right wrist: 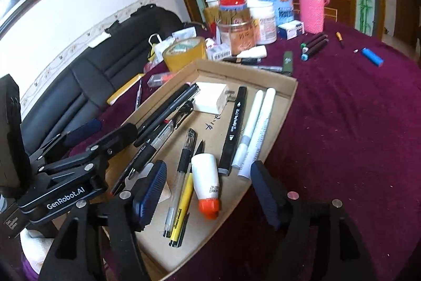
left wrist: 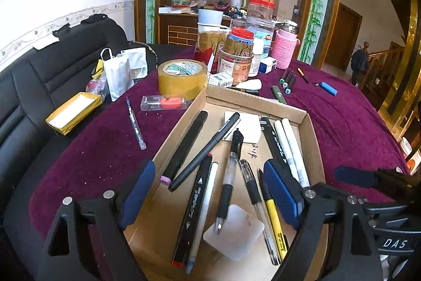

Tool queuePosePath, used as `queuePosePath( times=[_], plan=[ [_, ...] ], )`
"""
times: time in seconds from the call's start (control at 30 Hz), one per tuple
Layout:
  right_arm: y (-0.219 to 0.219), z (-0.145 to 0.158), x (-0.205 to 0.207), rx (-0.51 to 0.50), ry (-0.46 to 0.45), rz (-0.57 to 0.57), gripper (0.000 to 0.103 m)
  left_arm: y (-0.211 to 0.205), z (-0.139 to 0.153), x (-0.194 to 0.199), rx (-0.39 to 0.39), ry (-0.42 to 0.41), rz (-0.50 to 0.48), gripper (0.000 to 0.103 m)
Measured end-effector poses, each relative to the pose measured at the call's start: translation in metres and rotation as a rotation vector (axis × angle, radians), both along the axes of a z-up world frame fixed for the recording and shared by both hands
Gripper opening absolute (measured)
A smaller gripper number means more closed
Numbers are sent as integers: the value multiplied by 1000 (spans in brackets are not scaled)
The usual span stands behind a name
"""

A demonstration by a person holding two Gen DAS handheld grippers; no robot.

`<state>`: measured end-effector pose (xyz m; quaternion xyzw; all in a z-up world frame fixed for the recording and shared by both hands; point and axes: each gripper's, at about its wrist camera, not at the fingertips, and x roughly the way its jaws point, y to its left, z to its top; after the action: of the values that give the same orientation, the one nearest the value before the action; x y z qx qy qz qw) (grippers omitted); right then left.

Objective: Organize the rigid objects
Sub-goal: 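Close the right tool on the black tape roll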

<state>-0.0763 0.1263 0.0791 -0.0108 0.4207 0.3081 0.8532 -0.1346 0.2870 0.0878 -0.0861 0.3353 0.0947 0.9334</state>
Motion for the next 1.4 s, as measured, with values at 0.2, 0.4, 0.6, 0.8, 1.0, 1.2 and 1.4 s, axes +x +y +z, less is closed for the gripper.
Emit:
queuePosePath(
  times=[0.2,0.4,0.6,0.8,1.0,1.2,1.4],
  plan=[
    [-14,1,-12,2,-15,-22,72,-9,8,-11,18,-10,-1,85],
    [-28,2,-22,14,-19,-40,73,-20,14,-20,39,-11,-9,85],
    [-45,3,-28,29,-27,-62,73,-33,19,-24,63,-3,-30,91],
    [-82,-12,-30,48,20,-144,77,-55,21,-28,84,-1,-84,91],
    [-153,-24,-29,59,38,-292,77,-78,16,-31,79,19,-169,91],
    [-289,-16,-13,101,15,-640,77,-93,15,-34,63,22,-216,91],
    [-368,-16,14,33,54,-817,77,-92,16,-35,11,22,-224,91]
  ],
)
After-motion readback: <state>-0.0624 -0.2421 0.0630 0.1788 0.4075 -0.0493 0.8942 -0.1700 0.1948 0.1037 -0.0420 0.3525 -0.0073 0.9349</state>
